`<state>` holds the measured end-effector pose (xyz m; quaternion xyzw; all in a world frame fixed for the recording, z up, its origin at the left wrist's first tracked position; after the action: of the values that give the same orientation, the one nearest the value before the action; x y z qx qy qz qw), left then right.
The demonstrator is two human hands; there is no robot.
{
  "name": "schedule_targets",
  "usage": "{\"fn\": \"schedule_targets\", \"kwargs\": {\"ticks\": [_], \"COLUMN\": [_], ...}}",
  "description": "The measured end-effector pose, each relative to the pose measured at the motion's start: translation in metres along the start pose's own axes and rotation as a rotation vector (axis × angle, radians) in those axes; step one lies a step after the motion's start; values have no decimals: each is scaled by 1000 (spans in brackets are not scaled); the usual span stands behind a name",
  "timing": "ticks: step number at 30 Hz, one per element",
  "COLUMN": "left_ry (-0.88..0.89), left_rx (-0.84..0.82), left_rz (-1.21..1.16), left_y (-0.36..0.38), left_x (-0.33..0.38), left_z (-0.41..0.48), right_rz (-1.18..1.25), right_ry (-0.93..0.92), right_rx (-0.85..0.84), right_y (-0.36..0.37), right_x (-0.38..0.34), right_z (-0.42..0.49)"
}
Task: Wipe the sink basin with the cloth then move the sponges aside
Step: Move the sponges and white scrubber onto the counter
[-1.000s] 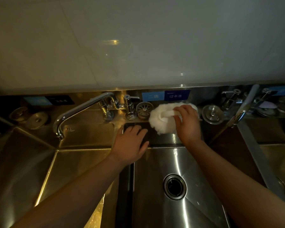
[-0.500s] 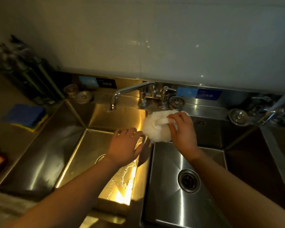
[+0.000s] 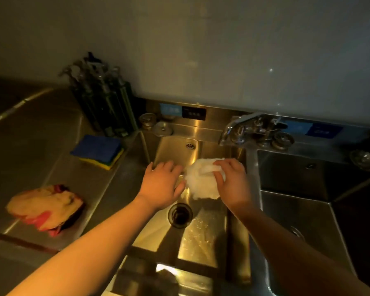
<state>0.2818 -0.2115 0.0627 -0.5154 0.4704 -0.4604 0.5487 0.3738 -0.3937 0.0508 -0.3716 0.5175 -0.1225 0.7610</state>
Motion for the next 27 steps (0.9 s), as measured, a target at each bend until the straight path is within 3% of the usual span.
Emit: {"fn": "schedule_targets", "kwargs": {"ticks": [13,20,27], "left_ry": [-8,-69,-176], "left_rx": [-15,-14,1], "left_rz": [20,-2,-19], "left_y": [-5,-3,-1], "left_x": [-180,-217,-233], "left_z": [-23,-14,-12], "right_rz": [18,81,97], "right_ry": [55,82,-8], "right_rx": [10,-9,51], "right_y": [131,158,173], "right_x": [-125,-148,-163], "right_z": [36,57,80]}}
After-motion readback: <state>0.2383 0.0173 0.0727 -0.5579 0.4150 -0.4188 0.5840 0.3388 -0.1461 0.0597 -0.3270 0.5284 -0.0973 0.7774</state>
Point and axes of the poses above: each hand's wrist, its own z-axis towards the middle knuckle, its own y-axis out of the palm, x = y × z, the point moved 2 cm from there along z, towards the middle knuckle, and after that the axes turned 6 degrees about z, right-handed, at the moved point
